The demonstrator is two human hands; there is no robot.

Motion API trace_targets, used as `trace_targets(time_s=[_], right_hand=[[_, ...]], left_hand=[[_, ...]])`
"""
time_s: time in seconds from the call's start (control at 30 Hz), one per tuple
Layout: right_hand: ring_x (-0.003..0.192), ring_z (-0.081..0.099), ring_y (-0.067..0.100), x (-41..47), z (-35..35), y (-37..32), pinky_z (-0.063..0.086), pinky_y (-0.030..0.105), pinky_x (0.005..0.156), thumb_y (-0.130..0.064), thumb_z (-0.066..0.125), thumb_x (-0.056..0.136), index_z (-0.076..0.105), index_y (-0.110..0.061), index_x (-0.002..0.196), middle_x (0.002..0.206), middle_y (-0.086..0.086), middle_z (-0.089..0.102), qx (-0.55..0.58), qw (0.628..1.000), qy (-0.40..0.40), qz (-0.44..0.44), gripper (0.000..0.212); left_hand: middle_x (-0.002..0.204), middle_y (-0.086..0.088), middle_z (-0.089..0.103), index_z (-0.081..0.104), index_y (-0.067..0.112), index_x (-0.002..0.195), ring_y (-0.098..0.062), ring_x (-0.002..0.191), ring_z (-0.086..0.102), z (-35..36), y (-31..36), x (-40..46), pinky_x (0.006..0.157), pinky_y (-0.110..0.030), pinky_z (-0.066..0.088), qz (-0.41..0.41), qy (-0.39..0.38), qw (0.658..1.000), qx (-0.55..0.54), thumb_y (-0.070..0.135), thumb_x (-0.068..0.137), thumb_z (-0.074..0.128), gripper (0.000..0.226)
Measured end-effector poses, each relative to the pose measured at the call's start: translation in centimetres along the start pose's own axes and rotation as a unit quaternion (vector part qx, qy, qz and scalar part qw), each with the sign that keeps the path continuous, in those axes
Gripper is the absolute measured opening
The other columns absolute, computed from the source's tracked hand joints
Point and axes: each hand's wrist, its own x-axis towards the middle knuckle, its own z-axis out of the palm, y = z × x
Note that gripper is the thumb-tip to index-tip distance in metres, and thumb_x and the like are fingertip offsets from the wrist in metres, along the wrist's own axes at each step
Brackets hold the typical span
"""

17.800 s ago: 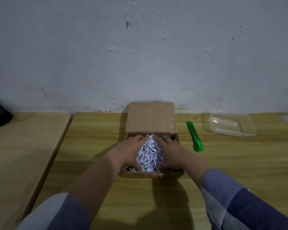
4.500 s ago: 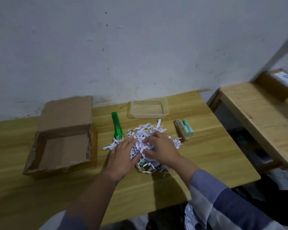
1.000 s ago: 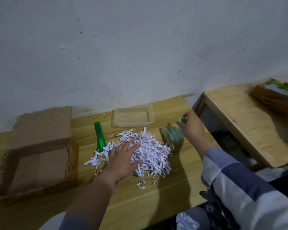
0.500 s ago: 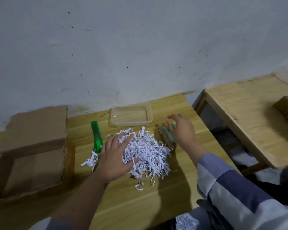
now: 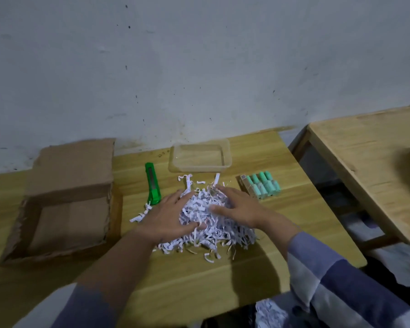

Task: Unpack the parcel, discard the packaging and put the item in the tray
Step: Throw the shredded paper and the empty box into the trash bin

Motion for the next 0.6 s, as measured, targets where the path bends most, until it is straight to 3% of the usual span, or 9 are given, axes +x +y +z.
trace_targets(time_s=[0.13,0.23,0.3,0.37,0.47,0.6], right_hand=[[0.147,-0.011,0.026,-3.0,1.6,0.5,0.004,0.053,0.118,-0.069,0.069,0.063,-0.015,-0.051,0.142,0.159,-0.001,-0.019,-0.076,0.996,-0.036,-0.034,0.116],[0.144,-0.023,0.024,-3.2,4.1,1.0,-0.005,0.052,0.116,-0.065,0.074,0.059,-0.024,-0.053,0.137,0.156,0.000,-0.029,-0.112,0.992,-0.001,-0.054,0.125],[0.146,-0.015,0.022,-2.7,5.4,1.2,-0.001,0.050,0.117,-0.060,0.074,0.063,-0.017,-0.053,0.139,0.159,-0.001,-0.018,-0.120,0.989,0.051,-0.075,0.119],[0.146,0.003,0.025,-2.0,6.5,1.2,0.011,0.051,0.118,-0.049,0.072,0.070,0.005,-0.046,0.146,0.161,-0.001,0.004,-0.117,0.984,0.103,-0.092,0.102],[0.133,0.033,0.028,-1.6,7.6,1.3,0.033,0.049,0.107,-0.023,0.069,0.074,0.039,-0.028,0.142,0.147,0.004,0.039,-0.077,0.975,0.176,-0.109,0.074],[0.123,0.044,0.026,-2.2,8.4,1.1,0.035,0.031,0.103,-0.005,0.067,0.075,0.050,-0.017,0.135,0.133,0.008,0.053,-0.014,0.971,0.211,-0.110,0.063]], left_hand=[[0.161,0.007,-0.007,-0.019,0.047,0.145,-0.018,0.148,0.005,1.0,-0.7,-2.4,0.118,-0.044,0.017,0.035,-0.020,0.999,0.024,0.082,0.065,0.056,0.115],[0.157,0.010,-0.021,-0.033,0.047,0.136,-0.017,0.148,-0.006,2.4,-1.4,-3.5,0.120,-0.042,0.007,0.048,-0.031,0.996,0.067,0.087,0.055,0.057,0.128],[0.157,0.010,-0.018,-0.027,0.043,0.139,-0.017,0.148,-0.007,3.3,-1.4,-3.6,0.120,-0.037,0.003,0.048,-0.004,0.997,0.063,0.080,0.060,0.062,0.125],[0.161,0.007,-0.002,-0.011,0.041,0.146,-0.018,0.148,0.004,3.8,-1.0,-3.5,0.120,-0.036,0.011,0.039,0.032,0.998,0.037,0.049,0.075,0.073,0.111],[0.156,0.004,0.023,0.019,0.037,0.149,-0.019,0.143,0.022,4.0,-0.3,-3.4,0.116,-0.035,0.026,0.024,0.080,0.996,-0.036,0.008,0.079,0.072,0.092],[0.148,0.006,0.035,0.036,0.032,0.144,-0.011,0.137,0.032,4.0,0.5,-4.1,0.112,-0.023,0.025,0.016,0.119,0.986,-0.118,-0.009,0.076,0.064,0.084]])
